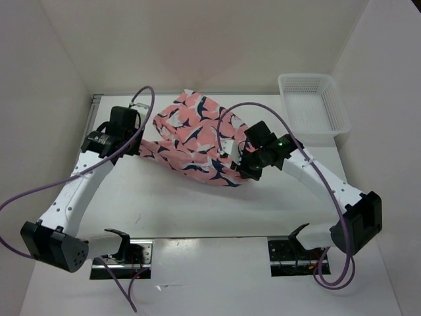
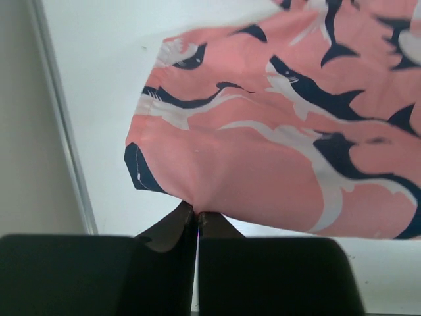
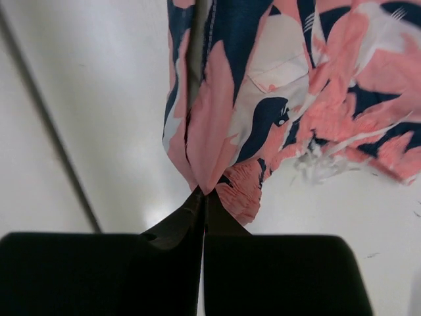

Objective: Fold and stack the shorts
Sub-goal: Fold the shorts

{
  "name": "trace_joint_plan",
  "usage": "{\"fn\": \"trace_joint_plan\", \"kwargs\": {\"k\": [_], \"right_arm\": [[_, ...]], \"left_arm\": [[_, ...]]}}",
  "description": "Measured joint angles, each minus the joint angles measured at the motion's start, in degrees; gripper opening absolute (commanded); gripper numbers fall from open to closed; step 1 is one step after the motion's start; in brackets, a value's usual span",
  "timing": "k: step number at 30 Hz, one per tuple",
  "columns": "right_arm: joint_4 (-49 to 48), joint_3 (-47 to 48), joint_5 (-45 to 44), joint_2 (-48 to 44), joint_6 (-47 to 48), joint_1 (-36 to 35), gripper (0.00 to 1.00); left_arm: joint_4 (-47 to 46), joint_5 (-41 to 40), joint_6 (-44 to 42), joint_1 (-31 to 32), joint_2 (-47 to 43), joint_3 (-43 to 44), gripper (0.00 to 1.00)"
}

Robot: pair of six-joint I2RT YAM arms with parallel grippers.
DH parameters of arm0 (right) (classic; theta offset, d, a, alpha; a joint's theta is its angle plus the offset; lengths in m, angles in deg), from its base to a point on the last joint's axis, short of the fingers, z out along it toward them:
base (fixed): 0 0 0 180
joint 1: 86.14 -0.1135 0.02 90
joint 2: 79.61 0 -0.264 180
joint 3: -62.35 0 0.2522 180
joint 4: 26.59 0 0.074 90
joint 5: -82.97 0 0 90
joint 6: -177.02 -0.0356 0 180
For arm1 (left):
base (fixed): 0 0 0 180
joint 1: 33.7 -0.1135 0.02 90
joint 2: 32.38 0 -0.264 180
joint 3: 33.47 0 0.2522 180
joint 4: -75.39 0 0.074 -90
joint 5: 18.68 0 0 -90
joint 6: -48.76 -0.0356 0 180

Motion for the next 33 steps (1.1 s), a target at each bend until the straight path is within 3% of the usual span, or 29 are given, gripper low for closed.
{"fn": "trace_joint_plan", "kwargs": {"k": [4, 8, 18, 28, 29, 30, 31, 33], "right_arm": [[2.95, 7.89, 4.35, -0.55, -4.70, -1.51, 0.00], [1.86, 10.10, 6.64, -2.67, -7.69, 0.76, 0.00], [-10.95, -1.31, 11.96, 0.70, -15.72, 21.07, 0.00], [-18.18, -5.18, 11.13, 4.52, -20.02, 25.83, 0.01], [-19.19, -5.31, 10.60, 4.96, -20.44, 25.83, 0.10], [-20.46, -5.49, 9.35, 5.64, -21.38, 25.83, 0.31], [-21.35, -5.60, 8.02, 6.10, -22.45, 25.83, 0.59], [-23.32, -5.73, 4.39, 7.41, -23.52, 25.86, 0.77]], "left_arm": [[1.22, -1.07, -0.04, -0.52, 0.28, 7.17, 0.00], [-4.17, -2.19, 0.02, -0.83, 5.60, 14.67, 0.00], [-13.27, 0.44, 0.00, 0.37, 42.14, 41.40, 0.00], [-11.32, 2.14, -0.02, 3.26, 68.32, 71.63, 0.03], [-10.80, 2.19, -0.02, 3.30, 70.44, 74.84, 0.06], [-9.03, 2.16, -0.07, 3.30, 73.02, 79.30, 0.14], [-7.74, 2.05, -0.11, 3.30, 76.32, 85.02, 0.36], [-6.51, 1.31, -0.31, 3.23, 82.12, 94.99, 0.60]]}}
